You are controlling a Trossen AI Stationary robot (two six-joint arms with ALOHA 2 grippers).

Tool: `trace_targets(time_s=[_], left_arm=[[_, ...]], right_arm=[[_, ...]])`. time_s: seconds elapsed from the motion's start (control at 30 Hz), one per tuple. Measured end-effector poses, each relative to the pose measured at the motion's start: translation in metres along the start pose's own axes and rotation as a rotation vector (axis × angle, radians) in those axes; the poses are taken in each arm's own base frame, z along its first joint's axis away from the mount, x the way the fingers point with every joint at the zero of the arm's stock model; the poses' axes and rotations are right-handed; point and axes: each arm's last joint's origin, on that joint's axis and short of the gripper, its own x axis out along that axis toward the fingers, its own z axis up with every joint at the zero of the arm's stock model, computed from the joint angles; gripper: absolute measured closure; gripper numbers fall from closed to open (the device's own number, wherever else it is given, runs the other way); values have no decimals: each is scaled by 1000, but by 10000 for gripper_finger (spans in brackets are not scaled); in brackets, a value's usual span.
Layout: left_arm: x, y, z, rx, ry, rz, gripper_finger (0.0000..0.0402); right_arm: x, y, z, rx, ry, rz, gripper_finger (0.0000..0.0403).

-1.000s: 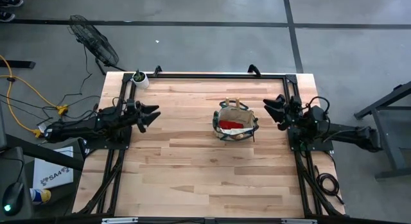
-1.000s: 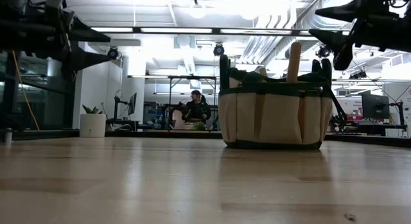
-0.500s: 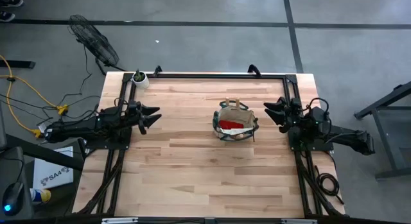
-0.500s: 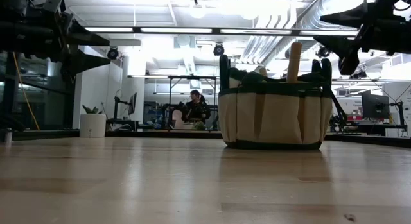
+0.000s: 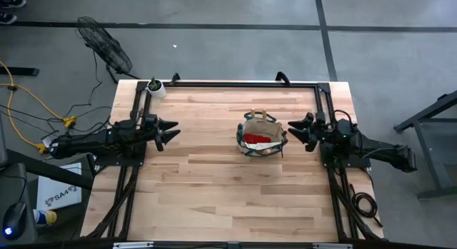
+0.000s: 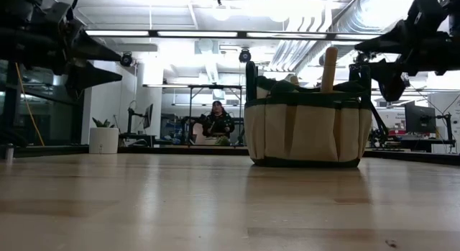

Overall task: Pick & Place Garden tools in Gardening bag
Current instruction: Return to Home Position

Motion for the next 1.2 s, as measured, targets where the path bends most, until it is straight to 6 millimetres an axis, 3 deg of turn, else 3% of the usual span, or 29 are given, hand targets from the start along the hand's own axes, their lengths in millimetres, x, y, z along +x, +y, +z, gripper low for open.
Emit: trace_targets(time_s=[0.37,0.53,0.8,1.2], left_arm=[[0,1,-2,-61,30,6,158],[0,-1,-3,110,55,-68,158],[3,-6,-10,199,59,-298,158],[7,-2,-16,195,62,-258,158]], right_arm=[[0,-1,-3,-110,29,-7,201],[0,-2,-4,-111,43,-15,201],[0,-3,-5,-110,50,-19,201],[0,-3,-5,-110,50,-19,201]])
